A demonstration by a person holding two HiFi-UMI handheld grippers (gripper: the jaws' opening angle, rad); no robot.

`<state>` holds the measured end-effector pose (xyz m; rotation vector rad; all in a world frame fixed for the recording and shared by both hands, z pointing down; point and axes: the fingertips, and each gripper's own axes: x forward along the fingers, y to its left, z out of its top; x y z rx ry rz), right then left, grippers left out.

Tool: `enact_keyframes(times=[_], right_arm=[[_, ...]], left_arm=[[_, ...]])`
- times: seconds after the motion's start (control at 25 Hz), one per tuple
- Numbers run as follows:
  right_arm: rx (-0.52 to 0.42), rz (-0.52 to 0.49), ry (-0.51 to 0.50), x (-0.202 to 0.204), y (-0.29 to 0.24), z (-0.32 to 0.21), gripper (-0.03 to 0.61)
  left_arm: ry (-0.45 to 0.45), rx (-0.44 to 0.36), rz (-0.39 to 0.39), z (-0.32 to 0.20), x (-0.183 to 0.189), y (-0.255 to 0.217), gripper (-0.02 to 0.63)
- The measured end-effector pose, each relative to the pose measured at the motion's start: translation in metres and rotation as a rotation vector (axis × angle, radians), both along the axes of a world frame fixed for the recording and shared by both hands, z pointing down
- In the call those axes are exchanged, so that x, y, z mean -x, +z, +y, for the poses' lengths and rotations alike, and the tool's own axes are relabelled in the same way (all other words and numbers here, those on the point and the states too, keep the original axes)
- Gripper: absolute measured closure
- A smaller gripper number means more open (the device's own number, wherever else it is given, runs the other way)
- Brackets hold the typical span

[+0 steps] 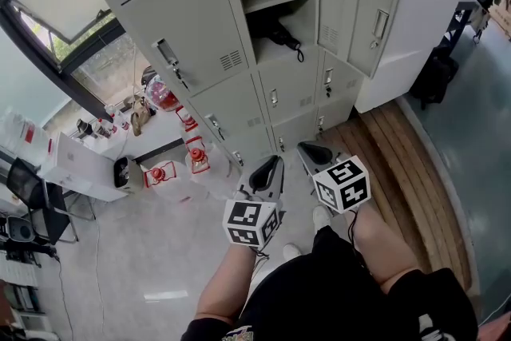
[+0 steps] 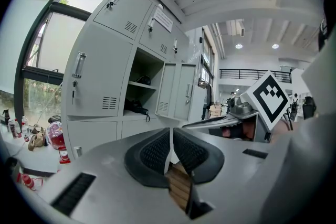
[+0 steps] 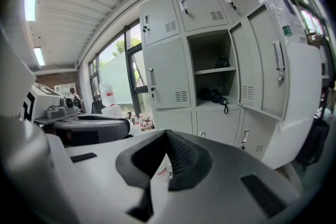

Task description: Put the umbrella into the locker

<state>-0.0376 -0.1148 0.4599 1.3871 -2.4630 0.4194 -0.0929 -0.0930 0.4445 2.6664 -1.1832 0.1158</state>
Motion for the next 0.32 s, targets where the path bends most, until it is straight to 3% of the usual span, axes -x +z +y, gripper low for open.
enact_keyframes(times=[0.32], right_arm=[[0.005,-0.006,-0.008,-0.0018,0.001,0.0011,0.525]], left_arm=[[-0.006,-0.006,-0.002,-0.0002,-0.0029,-0.0034,0.581]])
